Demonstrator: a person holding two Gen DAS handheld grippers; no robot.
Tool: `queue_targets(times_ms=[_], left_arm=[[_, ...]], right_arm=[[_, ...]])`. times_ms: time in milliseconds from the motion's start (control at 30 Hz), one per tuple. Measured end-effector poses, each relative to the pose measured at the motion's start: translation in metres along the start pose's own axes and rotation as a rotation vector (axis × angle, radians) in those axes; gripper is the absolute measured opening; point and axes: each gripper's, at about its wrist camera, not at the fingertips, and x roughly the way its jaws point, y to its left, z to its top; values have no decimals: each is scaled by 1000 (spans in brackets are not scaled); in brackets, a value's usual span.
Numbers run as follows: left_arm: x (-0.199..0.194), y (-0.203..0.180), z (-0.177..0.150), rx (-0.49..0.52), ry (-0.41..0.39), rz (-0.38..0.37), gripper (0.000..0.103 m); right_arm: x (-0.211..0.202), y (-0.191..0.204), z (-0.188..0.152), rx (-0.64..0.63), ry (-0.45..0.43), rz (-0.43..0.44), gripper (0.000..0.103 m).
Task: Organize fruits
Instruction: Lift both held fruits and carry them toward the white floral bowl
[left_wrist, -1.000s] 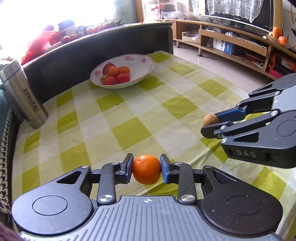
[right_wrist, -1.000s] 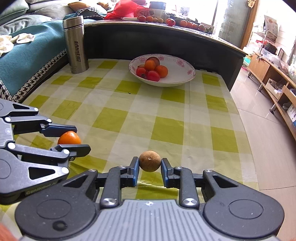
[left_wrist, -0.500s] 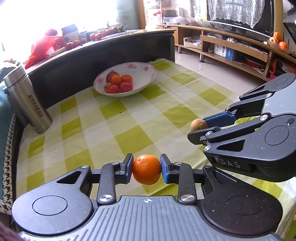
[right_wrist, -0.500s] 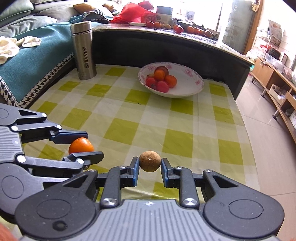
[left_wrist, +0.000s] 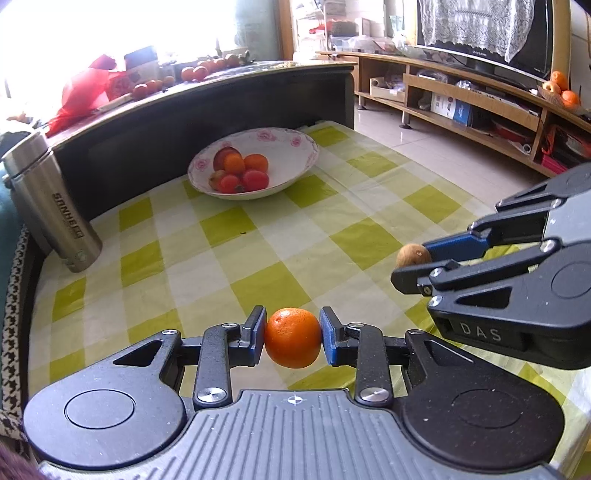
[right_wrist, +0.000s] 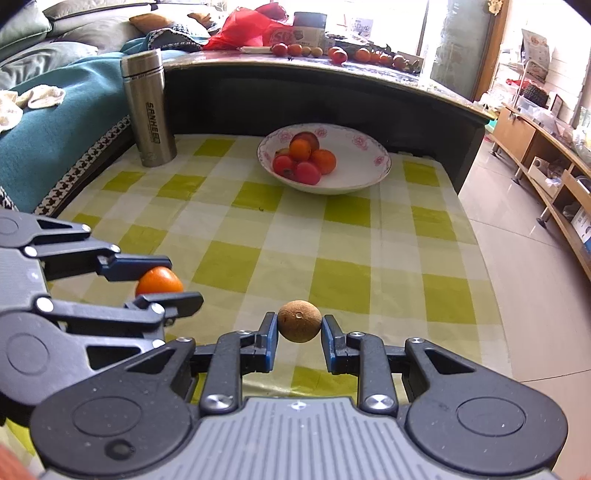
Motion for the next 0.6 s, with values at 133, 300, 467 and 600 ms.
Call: queue_targets(times_ms=[133, 300, 467, 600], left_arm=[[-2, -1, 6, -1, -16, -10, 39], [-7, 2, 10, -11, -42, -14, 39], [-16, 7, 10, -19, -60, -10, 39], [-23, 9, 18, -10, -79, 3, 39]], right_arm=[[-5, 0, 5, 2, -12, -10, 31], [-12, 4, 10, -12, -18, -32, 31], [-19, 13, 14, -49, -23, -53, 31], [-28, 15, 23, -64, -34, -68, 31]])
